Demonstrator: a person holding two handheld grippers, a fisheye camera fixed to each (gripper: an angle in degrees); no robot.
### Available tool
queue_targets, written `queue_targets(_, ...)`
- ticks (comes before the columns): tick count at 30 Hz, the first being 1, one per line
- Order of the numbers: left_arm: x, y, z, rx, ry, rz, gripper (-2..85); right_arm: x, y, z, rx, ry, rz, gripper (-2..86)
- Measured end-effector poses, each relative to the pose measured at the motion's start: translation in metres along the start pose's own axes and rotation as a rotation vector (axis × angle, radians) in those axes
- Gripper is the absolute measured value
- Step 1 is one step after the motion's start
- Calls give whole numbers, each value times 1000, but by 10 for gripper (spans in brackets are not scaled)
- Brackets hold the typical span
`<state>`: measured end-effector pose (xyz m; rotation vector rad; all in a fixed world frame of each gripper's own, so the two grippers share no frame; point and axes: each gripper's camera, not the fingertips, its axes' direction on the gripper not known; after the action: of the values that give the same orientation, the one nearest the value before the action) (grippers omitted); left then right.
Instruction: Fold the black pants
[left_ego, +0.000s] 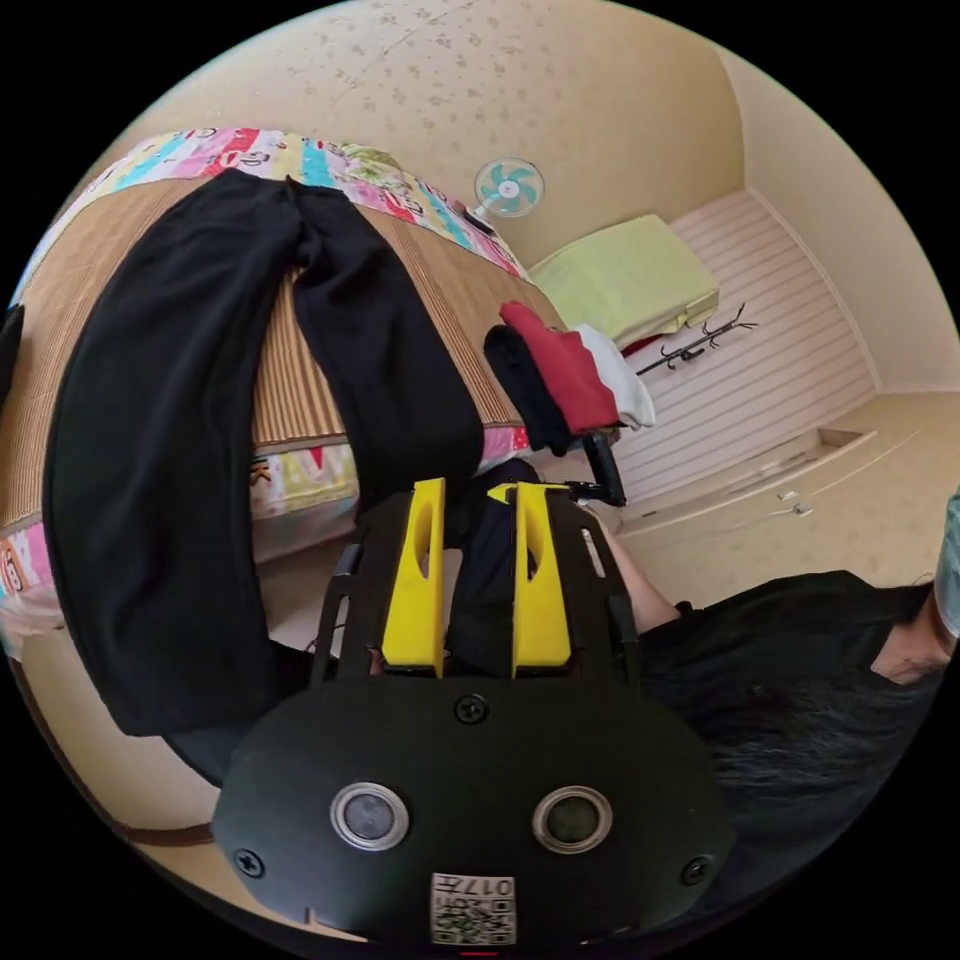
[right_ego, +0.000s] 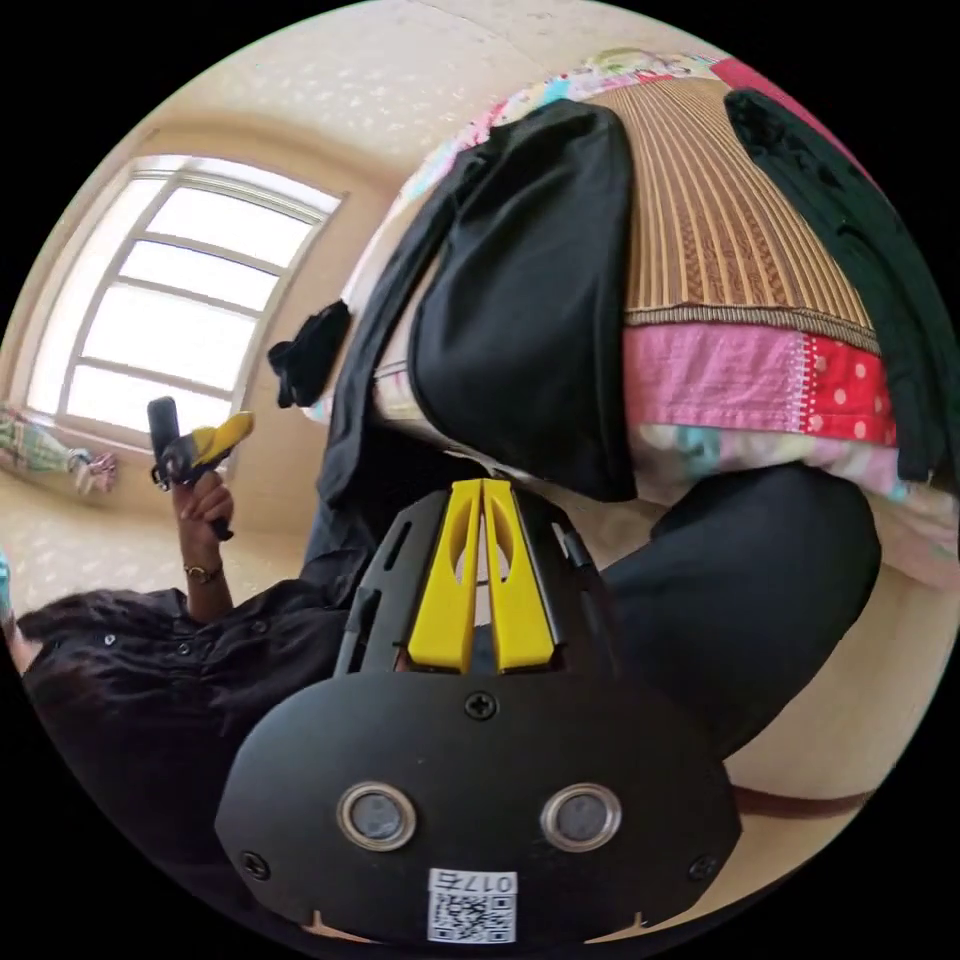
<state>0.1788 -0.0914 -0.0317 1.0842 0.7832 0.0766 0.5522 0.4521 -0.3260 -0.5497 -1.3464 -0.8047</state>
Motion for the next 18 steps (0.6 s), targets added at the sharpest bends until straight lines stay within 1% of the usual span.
queue_targets(1, 11, -4, 10, -35, 0, 31, 110, -2, 5, -7, 26, 23, -4, 17)
queue_targets(3, 22, -9, 23, -71, -17, 58, 111, 4, 12, -21, 57, 216, 34, 36)
queue_targets(4, 24, -11, 30, -76, -19, 63, 112, 8, 9, -21, 38, 257, 43, 43)
queue_targets(5, 25, -11, 33, -77, -12, 63, 112, 17, -1, -16, -27, 304, 58, 77)
queue_targets(6, 24, -11, 38, -79, 17, 62, 112, 23, -12, -10, -65, 315, 55, 98)
queue_targets(8, 23, -9, 47, -87, 68, 62, 112, 24, -26, 1, -96, 301, 20, 106)
queue_targets(10, 22, -2, 53, -84, 82, 50, 112, 26, -37, 19, -146, 365, 24, 108)
queue_targets(11, 22, 1, 53, -81, 77, 48, 112, 31, -41, 34, -191, 432, 39, 106)
queue_targets(12, 22, 7, 52, -72, 63, 45, 112, 39, -41, 48, -231, 442, 53, 90)
queue_targets(13, 21, 14, 49, -63, 49, 37, 112, 42, -40, 54, -247, 415, 57, 82)
queue_targets(14, 19, 18, 47, -57, 43, 30, 112, 49, -34, 58, -244, 346, 78, 53)
queue_targets(15, 16, 25, 43, -48, 36, 13, 112, 50, -23, 51, -209, 275, 84, 36)
queue_targets(17, 9, 36, 36, -39, 42, -23, 113, 45, -1, 30, -154, 196, 71, 28)
queue_targets(18, 5, 41, 31, -32, 64, -46, 119, 37, 16, 11, -98, 155, 53, 26)
